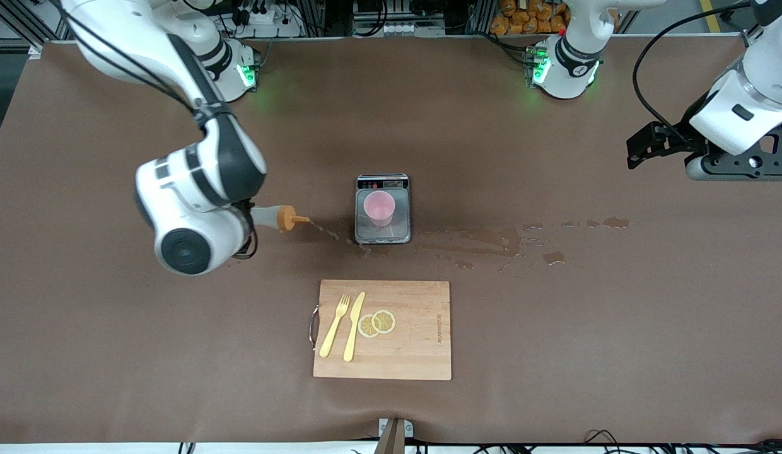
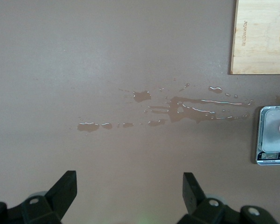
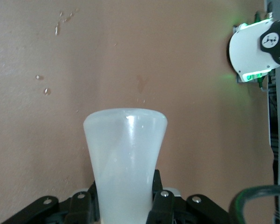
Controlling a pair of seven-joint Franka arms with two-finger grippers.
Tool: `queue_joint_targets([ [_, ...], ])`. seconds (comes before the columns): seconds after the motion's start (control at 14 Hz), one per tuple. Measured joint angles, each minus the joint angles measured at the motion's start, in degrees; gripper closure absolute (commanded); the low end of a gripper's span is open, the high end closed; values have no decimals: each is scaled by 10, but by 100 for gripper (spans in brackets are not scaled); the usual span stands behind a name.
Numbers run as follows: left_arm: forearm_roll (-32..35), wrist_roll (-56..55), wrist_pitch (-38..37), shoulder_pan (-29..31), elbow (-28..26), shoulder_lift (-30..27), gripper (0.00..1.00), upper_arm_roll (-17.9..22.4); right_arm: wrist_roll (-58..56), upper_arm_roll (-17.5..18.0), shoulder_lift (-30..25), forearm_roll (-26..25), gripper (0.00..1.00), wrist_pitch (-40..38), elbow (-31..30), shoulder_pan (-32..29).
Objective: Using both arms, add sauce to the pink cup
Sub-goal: 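Carry the bottle back to its spot with the right gripper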
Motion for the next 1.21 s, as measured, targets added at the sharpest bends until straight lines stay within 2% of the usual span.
queue_joint_targets([
  [0.21,0,0,1,0,0,0,0,0,-113,-2,-3,103,59,14,0,-73],
  [0.5,0,0,1,0,0,0,0,0,-269,-4,0,201,59,5,-16,-191],
  [0.93,0,0,2,1,0,2,0,0,-443,-4,54,281,59,-1,-48,-283],
  [1.21,0,0,5,2,0,4,0,1,-549,-5,101,296,54,-7,-52,-345],
])
